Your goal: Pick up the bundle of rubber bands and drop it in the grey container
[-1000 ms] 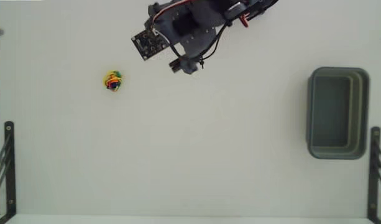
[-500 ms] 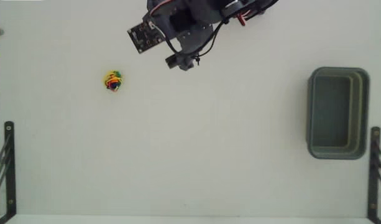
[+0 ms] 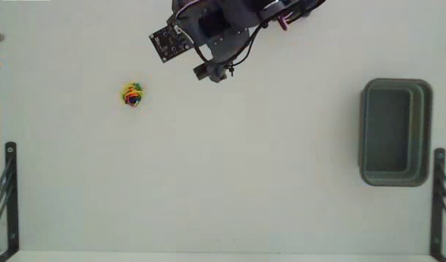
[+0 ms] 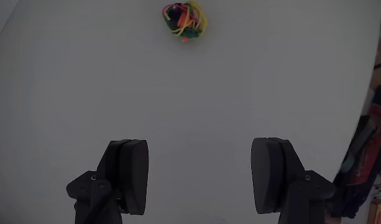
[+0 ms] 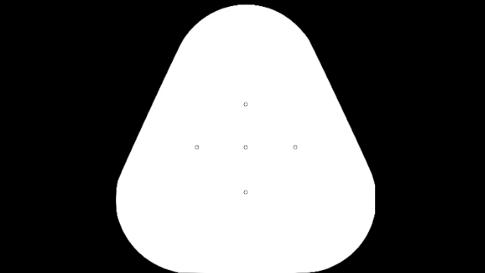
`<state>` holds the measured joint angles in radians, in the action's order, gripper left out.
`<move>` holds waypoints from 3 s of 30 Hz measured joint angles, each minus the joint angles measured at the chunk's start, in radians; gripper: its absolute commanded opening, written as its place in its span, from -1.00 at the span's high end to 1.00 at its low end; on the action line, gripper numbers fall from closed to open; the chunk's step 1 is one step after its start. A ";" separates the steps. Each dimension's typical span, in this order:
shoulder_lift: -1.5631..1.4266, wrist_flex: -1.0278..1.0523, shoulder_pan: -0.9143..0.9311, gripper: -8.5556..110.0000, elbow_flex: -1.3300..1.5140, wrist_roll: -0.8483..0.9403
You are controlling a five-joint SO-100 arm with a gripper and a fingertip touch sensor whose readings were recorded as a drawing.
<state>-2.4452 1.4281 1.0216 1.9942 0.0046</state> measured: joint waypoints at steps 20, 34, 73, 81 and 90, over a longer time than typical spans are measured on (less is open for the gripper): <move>0.000 0.000 0.000 -1.00 0.000 0.000; 0.115 -0.098 0.000 -1.00 0.002 0.000; 0.560 -0.342 0.000 -1.00 -0.163 -0.002; 0.646 -0.364 0.000 -1.00 -0.229 -0.002; 0.736 -0.382 0.000 -1.00 -0.302 0.000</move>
<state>-1.7089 1.0462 1.0216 1.6920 0.0046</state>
